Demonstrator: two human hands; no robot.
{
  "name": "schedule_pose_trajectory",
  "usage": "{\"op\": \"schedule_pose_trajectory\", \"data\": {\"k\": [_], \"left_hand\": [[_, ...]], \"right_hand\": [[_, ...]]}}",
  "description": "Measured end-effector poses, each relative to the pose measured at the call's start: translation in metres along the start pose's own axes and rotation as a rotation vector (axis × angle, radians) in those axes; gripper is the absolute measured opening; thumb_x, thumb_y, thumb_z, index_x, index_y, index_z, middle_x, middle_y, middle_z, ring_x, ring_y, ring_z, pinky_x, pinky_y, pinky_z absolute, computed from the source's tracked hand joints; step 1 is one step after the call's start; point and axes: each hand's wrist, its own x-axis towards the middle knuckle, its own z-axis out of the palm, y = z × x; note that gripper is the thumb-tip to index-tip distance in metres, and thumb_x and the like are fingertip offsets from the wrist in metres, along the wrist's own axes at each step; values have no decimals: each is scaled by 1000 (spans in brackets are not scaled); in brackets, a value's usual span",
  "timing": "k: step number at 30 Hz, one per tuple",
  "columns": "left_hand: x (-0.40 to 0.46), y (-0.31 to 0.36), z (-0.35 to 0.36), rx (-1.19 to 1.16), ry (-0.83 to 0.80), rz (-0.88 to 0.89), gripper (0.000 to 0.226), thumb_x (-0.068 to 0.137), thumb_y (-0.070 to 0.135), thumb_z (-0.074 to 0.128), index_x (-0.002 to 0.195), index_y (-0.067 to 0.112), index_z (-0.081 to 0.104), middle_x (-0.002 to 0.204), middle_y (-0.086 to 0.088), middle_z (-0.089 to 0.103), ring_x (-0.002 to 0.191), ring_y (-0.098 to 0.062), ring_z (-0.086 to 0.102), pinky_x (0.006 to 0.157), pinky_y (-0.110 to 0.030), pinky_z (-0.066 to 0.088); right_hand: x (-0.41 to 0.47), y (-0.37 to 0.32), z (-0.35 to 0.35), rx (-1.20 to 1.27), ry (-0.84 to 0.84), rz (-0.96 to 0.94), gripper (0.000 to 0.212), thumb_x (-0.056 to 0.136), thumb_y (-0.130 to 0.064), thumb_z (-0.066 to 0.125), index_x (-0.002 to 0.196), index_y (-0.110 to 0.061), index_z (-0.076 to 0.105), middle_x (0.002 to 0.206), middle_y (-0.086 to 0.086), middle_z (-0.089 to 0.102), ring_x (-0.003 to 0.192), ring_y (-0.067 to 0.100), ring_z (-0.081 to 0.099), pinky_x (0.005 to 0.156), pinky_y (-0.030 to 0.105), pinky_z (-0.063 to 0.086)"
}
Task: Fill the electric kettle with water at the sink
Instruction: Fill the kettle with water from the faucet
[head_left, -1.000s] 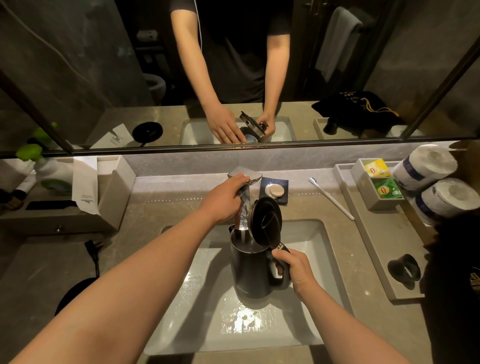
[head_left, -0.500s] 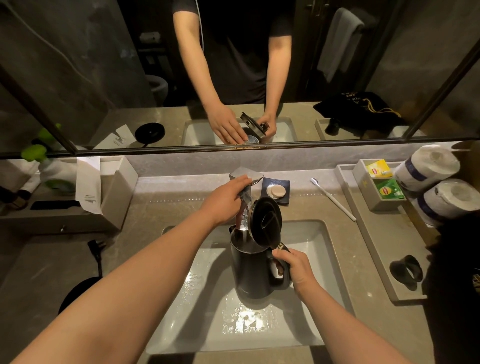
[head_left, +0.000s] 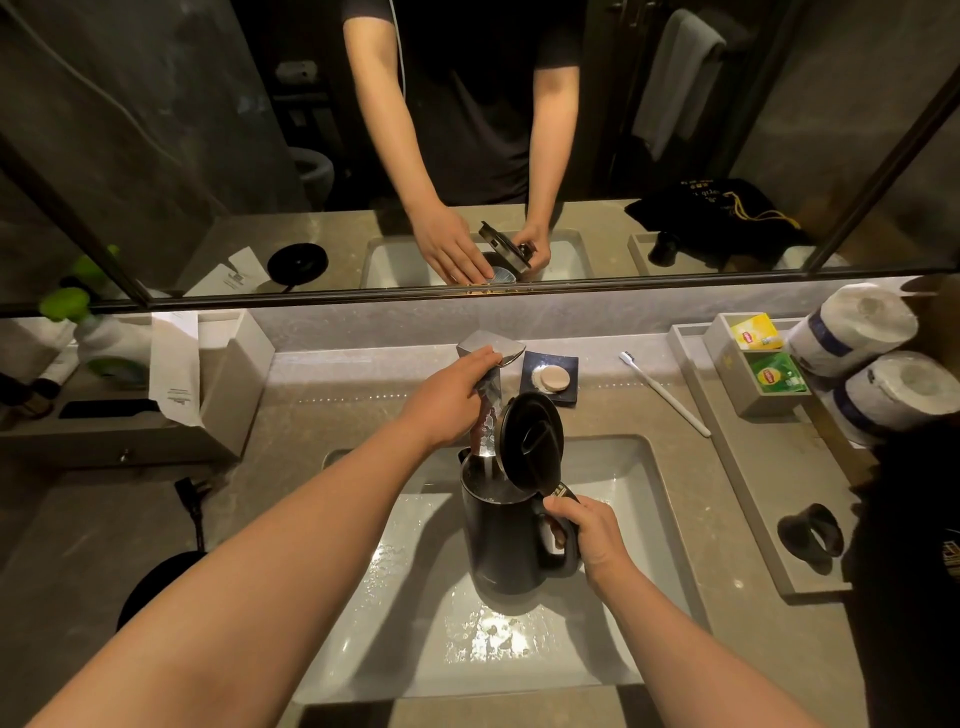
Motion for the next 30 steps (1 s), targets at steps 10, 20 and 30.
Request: {"op": "schedule_pose_trajectory", "data": {"k": [10,20,30], "left_hand": [[1,4,-1,10,24,0,58,85,5,46,139,27,41,151,3,36,135,-19,36,105,-29,27],[0,8,-2,20,16,18,60,86,3,44,139,32,41,152,1,33,136,-20,33,107,-33,28],[0,6,-1,6,8,2,65,85,0,44,138,38,40,153,5,32,137,-19,31,107,-34,29]], "right_hand": [[-3,-4,-1,42,-24,-2,17,64,-28,72,48,-21,71,52,-4,67,50,6,62,50,19,50],[-1,-3,-1,47,-35,2,15,64,-26,73,51,-19,73,55,-1,68,52,10,63,57,28,50],[0,-2,-2,33,-8,2,15,64,-29,73,59,-15,74,60,1,72,61,16,65,59,30,52]]}}
